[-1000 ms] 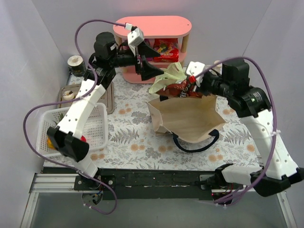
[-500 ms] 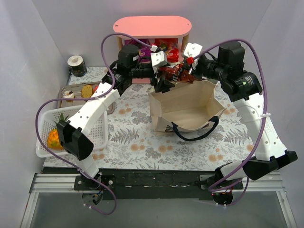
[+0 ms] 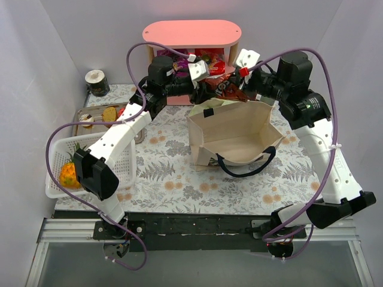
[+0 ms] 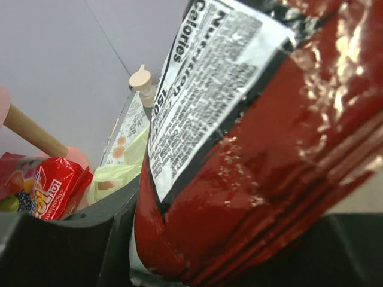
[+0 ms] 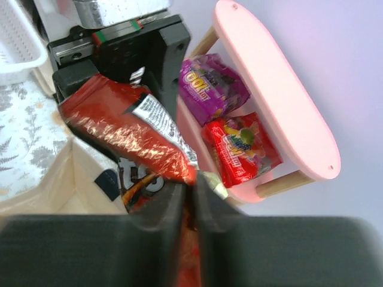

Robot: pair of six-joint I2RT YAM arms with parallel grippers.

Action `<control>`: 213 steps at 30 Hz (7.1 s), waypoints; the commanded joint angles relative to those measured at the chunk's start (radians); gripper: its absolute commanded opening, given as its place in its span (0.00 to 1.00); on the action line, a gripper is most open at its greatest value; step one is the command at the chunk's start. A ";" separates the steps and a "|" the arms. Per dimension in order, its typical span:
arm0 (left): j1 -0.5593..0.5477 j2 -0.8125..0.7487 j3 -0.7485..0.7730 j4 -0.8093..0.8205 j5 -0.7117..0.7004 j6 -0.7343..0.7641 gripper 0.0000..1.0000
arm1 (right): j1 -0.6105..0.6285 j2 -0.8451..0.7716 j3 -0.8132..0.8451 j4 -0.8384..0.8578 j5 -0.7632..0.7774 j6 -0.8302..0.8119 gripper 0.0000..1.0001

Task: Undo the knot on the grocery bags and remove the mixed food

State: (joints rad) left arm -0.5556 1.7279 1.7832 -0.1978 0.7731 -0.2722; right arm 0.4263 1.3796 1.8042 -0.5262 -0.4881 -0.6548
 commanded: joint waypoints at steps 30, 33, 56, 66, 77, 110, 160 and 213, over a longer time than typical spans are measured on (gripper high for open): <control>0.209 0.119 0.285 0.133 0.278 -0.481 0.09 | -0.224 0.058 0.046 0.155 -0.104 0.248 0.70; 0.209 0.108 0.269 0.135 0.276 -0.473 0.03 | -0.225 0.082 0.063 0.115 -0.151 0.264 0.67; 0.209 0.024 0.101 0.144 0.236 -0.271 0.00 | -0.305 0.142 0.127 -0.075 -0.420 0.230 0.42; 0.206 0.016 0.107 0.156 0.249 -0.300 0.00 | -0.304 0.170 0.089 -0.043 -0.483 0.242 0.46; 0.200 0.022 0.108 0.179 0.255 -0.334 0.00 | -0.301 0.185 0.041 0.091 -0.532 0.313 0.42; 0.284 0.153 0.234 0.312 0.048 -0.643 0.00 | -0.532 0.134 0.049 0.296 -0.497 0.590 0.74; 0.408 0.726 0.808 0.710 -0.040 -0.792 0.14 | -0.391 0.088 0.106 -0.133 -0.155 0.267 0.91; 0.436 0.517 0.564 1.024 -0.536 -0.295 0.96 | -0.281 0.035 -0.044 -0.130 -0.095 0.236 0.92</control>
State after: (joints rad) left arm -0.1211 2.4786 2.5065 0.7383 0.2237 -0.5293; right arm 0.1455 1.4834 1.8034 -0.6888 -0.5968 -0.4122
